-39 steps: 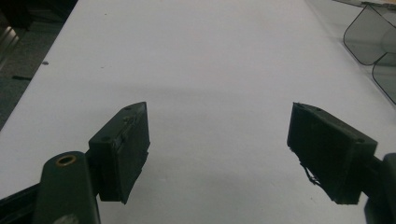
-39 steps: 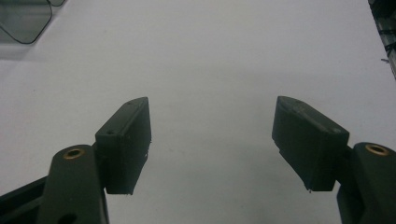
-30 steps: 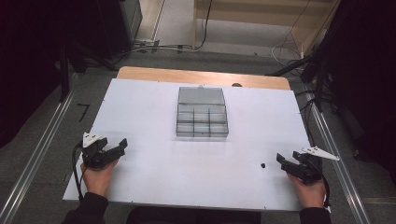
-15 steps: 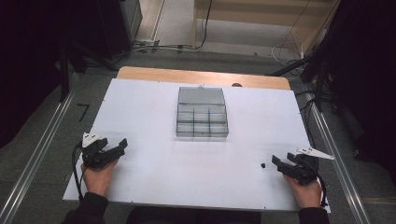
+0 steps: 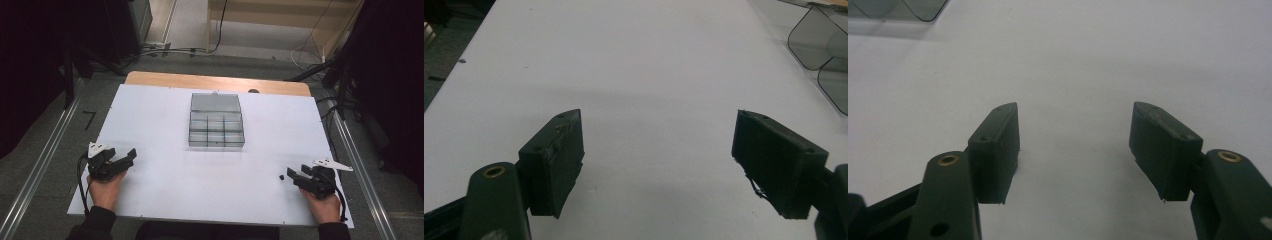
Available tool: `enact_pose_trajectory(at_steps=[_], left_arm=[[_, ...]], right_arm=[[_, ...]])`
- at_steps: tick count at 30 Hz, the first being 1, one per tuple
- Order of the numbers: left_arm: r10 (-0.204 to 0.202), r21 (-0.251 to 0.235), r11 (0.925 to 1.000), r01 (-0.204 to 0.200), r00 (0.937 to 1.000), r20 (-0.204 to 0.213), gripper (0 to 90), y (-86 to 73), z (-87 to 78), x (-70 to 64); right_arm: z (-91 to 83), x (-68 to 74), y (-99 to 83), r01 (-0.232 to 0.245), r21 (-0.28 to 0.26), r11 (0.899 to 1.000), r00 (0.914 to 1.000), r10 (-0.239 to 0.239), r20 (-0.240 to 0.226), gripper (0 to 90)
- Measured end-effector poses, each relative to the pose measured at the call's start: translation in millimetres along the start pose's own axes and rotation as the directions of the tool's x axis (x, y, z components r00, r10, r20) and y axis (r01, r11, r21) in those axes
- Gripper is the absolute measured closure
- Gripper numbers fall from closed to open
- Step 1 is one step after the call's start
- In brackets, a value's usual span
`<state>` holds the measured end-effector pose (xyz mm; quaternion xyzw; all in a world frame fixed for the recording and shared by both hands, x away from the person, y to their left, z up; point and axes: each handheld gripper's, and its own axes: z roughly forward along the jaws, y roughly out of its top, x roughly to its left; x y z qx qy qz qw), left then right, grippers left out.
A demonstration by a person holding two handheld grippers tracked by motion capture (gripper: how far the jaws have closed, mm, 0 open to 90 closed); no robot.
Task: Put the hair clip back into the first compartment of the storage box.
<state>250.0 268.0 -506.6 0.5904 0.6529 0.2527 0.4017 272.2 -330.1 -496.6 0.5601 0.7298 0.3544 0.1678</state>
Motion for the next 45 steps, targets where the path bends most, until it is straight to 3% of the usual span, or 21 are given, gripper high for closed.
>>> enact_pose_trajectory(at_steps=[26, 45], left_arm=[[-0.008, 0.0, 1.0, 0.008, 1.0, 0.003, 21.8, 0.0, 0.3, 0.3], [-0.013, 0.001, 0.9999, 0.013, 0.9999, 0.007, 21.8, 0.0, 0.5, 0.2]], right_arm=[[5.1, 19.2, -2.6, 0.056, 0.037, 0.998, 0.997, -0.054, -0.056, 50.5], [10.2, 24.4, -5.0, 0.084, 0.079, 0.993, 0.9929, -0.077, -0.091, 76.7]])
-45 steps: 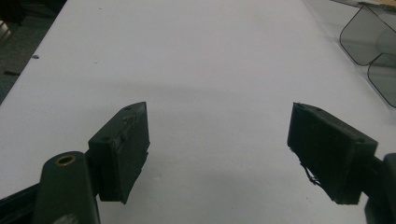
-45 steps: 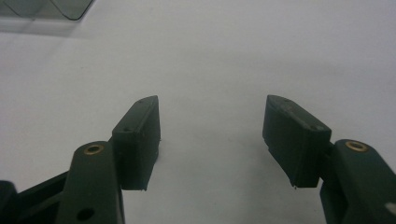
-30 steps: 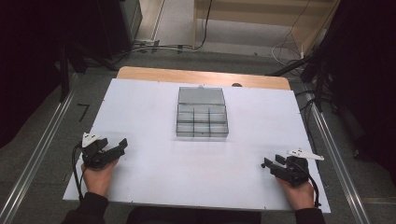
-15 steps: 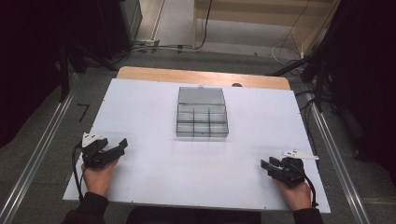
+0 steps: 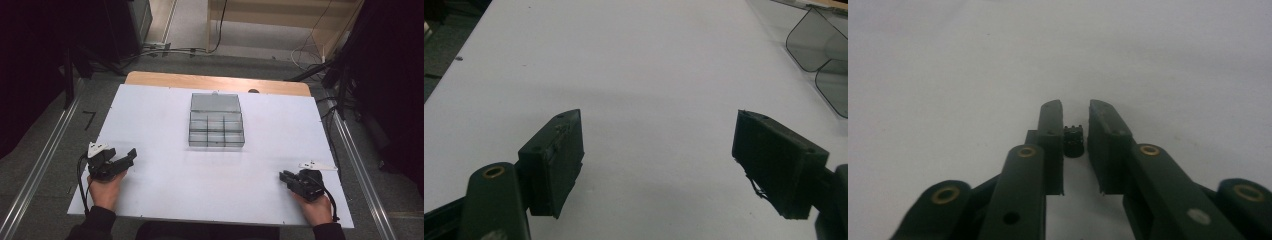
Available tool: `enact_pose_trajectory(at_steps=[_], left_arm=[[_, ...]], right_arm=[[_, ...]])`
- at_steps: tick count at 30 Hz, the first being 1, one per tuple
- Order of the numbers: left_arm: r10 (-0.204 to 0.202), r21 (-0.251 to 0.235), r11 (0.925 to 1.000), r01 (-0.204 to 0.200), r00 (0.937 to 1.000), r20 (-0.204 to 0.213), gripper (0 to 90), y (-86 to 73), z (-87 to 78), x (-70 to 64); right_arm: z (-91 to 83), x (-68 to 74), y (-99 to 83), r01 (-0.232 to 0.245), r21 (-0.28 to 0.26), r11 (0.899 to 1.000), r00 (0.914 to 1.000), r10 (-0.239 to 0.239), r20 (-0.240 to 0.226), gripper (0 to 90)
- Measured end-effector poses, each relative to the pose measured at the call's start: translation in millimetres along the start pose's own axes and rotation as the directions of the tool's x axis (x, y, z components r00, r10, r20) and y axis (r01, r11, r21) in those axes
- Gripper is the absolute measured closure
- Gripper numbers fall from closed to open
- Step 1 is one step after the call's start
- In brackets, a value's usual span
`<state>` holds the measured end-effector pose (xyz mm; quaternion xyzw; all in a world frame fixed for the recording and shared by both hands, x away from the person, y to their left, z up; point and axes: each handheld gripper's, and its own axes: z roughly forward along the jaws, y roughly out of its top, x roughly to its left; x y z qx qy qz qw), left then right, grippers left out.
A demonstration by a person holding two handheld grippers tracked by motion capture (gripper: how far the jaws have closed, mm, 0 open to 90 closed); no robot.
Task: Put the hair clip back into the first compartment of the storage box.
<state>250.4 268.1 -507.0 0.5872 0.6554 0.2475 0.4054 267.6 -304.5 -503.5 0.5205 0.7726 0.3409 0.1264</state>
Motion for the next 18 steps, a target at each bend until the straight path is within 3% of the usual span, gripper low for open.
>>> enact_pose_trajectory(at_steps=[18], left_arm=[[-0.003, -0.003, 1.0, 0.003, 1.0, 0.001, 21.8, 0.3, -0.3, 0.8]], right_arm=[[-0.2, 9.2, 14.0, 0.015, -0.063, 0.998, 0.9995, -0.017, -0.027, 76.8]])
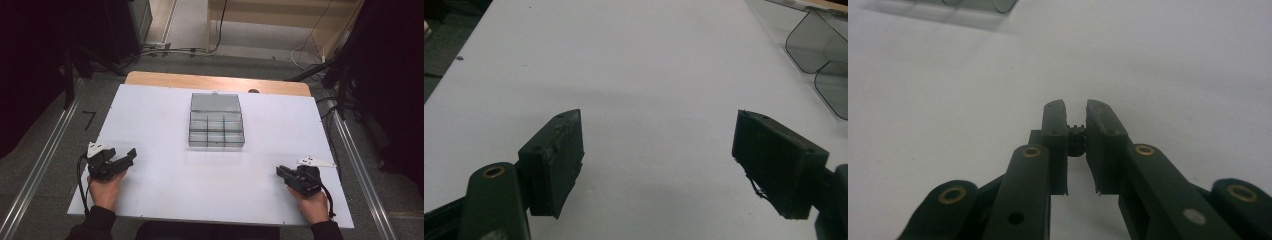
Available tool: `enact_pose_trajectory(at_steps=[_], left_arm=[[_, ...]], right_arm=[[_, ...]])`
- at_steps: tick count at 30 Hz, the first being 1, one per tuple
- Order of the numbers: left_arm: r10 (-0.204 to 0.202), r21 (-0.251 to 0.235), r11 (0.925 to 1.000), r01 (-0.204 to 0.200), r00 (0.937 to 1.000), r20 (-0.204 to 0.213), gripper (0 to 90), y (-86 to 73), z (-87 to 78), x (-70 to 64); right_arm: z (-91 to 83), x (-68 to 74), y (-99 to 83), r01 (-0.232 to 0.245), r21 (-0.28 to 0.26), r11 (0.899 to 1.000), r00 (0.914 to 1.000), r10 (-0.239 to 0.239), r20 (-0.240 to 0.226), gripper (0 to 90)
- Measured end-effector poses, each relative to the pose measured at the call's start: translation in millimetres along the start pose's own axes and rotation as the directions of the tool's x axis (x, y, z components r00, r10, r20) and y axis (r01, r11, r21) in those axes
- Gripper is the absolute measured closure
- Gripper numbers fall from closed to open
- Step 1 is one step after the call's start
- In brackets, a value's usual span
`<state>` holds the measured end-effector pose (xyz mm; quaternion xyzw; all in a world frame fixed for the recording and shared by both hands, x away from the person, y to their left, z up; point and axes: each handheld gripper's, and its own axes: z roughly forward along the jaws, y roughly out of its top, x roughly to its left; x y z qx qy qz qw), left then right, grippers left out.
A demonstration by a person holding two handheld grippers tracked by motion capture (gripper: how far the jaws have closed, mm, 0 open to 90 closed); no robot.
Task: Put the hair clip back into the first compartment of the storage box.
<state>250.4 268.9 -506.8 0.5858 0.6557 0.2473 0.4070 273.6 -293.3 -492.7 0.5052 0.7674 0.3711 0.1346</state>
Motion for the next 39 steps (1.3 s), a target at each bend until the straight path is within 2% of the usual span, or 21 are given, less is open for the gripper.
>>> enact_pose_trajectory(at_steps=[6, 12, 27, 39], left_arm=[[-0.001, -0.001, 1.0, 0.001, 1.0, 0.001, 21.8, 0.0, 0.0, 0.1], [0.0, 0.0, 1.0, 0.0, 1.0, 0.003, 21.8, 0.1, 0.5, -0.3], [0.0, -0.004, 1.0, 0.0, 1.0, 0.008, 21.9, 0.1, 0.0, -1.2], [0.0, -0.007, 1.0, 0.0, 1.0, 0.009, 21.9, 0.2, -0.3, -1.6]], right_arm=[[-1.3, 4.3, 5.6, -0.007, -0.022, 1.0, 0.9999, 0.007, -0.013, 76.8], [1.1, 13.1, 12.4, 0.01, -0.038, 0.999, 0.9994, -0.012, -0.034, 76.8], [9.0, 25.6, 21.8, 0.04, -0.044, 0.998, 0.9973, -0.043, -0.059, 76.8], [13.1, 32.4, 30.0, 0.047, -0.058, 0.997, 0.996, -0.051, -0.074, 76.8]])
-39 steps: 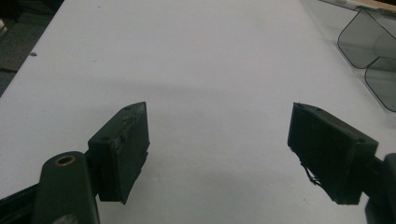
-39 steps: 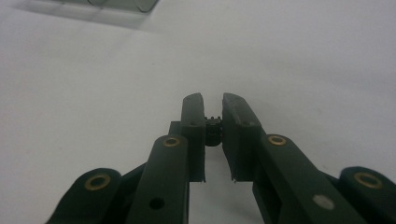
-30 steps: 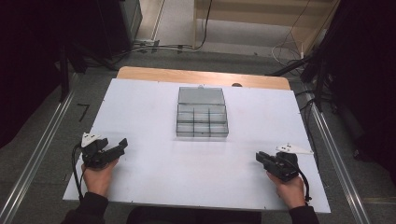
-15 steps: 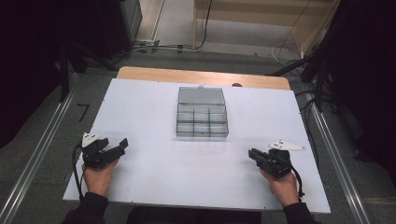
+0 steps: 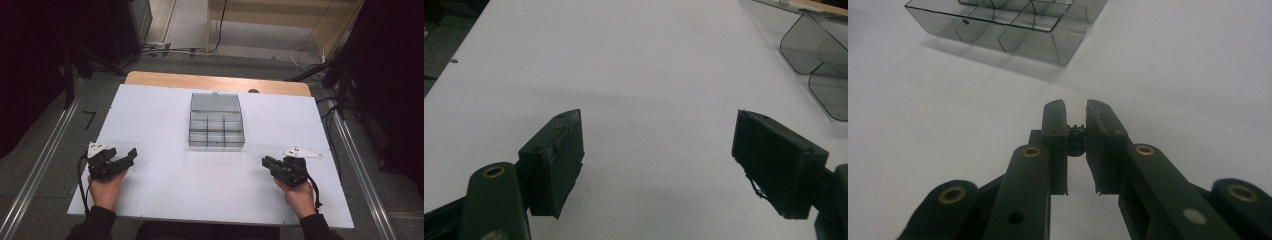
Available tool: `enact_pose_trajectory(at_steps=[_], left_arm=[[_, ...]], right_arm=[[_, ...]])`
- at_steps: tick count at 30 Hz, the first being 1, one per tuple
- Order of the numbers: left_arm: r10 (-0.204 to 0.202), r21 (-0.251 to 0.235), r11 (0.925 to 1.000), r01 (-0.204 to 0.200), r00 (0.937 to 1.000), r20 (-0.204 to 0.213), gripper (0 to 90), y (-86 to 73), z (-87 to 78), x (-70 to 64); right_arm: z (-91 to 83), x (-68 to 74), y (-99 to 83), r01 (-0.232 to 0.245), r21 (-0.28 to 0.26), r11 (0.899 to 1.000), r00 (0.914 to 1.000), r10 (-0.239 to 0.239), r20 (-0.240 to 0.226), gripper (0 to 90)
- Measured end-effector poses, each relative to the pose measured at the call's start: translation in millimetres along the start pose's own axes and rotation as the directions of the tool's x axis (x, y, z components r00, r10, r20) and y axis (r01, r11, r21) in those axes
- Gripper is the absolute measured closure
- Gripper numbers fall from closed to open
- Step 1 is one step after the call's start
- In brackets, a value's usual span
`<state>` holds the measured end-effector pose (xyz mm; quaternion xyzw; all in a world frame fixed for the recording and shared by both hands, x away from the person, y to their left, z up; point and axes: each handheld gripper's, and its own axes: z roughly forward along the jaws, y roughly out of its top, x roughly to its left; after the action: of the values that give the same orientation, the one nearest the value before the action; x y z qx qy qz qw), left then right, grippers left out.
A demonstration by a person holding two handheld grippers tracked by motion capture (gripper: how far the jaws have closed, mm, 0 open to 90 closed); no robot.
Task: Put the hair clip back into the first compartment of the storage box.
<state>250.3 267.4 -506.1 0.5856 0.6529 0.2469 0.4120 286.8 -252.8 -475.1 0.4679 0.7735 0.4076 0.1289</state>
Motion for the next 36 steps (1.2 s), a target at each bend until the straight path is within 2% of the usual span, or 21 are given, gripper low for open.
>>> enact_pose_trajectory(at_steps=[19, 36], left_arm=[[0.001, 0.002, 1.0, -0.001, 1.0, 0.006, 21.9, -0.1, 0.0, -0.3], [0.003, 0.004, 1.0, -0.003, 1.0, 0.009, 21.9, -0.2, -0.2, -0.8]], right_arm=[[11.6, 9.9, 15.2, 0.031, -0.016, 0.999, 0.9993, -0.031, -0.02, 76.8], [24.9, 26.2, 31.2, 0.061, -0.021, 0.998, 0.9969, -0.062, -0.048, 76.8]])
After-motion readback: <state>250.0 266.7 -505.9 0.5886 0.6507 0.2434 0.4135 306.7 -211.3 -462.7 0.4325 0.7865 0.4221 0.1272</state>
